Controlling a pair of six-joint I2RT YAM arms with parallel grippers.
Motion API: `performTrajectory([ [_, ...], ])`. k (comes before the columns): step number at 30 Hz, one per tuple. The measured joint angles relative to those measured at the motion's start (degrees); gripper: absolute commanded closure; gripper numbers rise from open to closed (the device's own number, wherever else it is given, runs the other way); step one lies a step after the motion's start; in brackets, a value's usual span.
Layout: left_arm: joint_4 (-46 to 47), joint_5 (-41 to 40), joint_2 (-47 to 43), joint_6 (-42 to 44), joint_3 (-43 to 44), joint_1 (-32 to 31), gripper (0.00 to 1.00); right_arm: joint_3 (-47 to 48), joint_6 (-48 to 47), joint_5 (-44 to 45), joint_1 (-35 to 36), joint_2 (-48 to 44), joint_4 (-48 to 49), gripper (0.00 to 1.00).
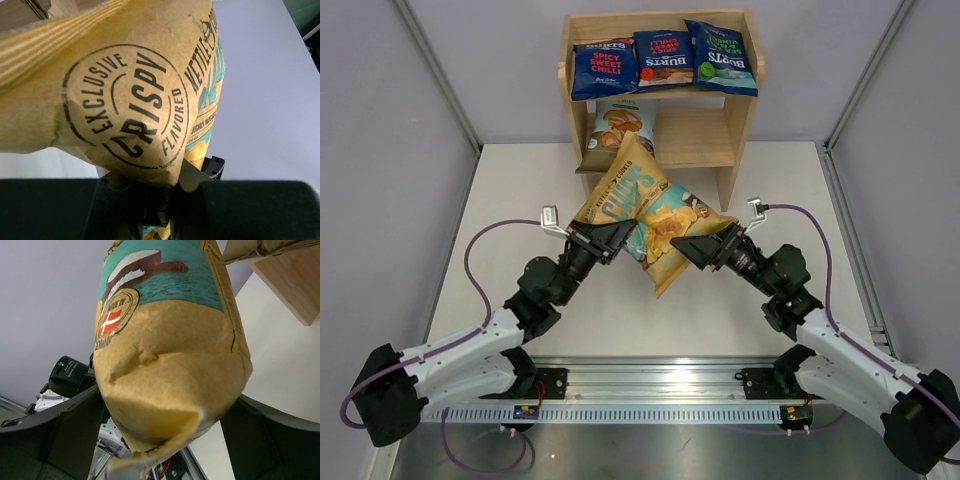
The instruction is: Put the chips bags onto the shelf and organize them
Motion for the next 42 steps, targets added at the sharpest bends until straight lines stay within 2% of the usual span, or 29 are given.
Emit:
performTrajectory([
  [3,1.27,0.22,0.92,-1.03,0.00,0.09,0.78,0.00,-0.79,1.25,0.07,-0.33,-0.04,0.13],
  [4,1.53,0.33,1.01,-1.11,0.00,0.09,0.69,0.07,-1.07,1.42,0.07,-0.57,-0.31,0.19],
  [6,1.57,0.79,1.01,-1.25,0.00,0.09,0.61,0.31,-1.64,1.68,0.11,-1.05,-1.09,0.24],
  [7,1.55,1.11,0.98,-1.03,0.00,0.07,0.49,0.55,-1.90,1.81,0.13,-1.31,-1.70,0.27],
  [9,0.20,2.10,0.57,-0.11,0.42,-0.09,0.34,0.68,-2.45,1.86,0.17,-1.75,-2.62,0.35],
  [10,-0.96,2.43,0.24,0.70,0.90,-0.22,0.19,0.68,-2.47,1.88,0.17,-1.90,-3.08,0.38],
  [13,-5.25,3.39,-0.87,3.02,3.10,-0.39,0.02,0.68,-2.45,2.34,0.42,-2.47,-4.28,0.43],
  [18,-13.99,3.37,-3.43,8.55,6.25,-0.55,0.01,0.70,-1.86,4.48,0.52,-4.20,-6.32,0.51],
  [32,-42.47,-7.10,-19.30,25.20,6.80,-0.55,0.01,1.01,4.15,13.86,0.52,-4.66,-7.08,0.53],
  [42,-57.33,-11.19,-26.27,34.60,13.92,-0.55,0.01,4.00,9.70,18.47,-2.32,1.40,-5.95,0.54],
])
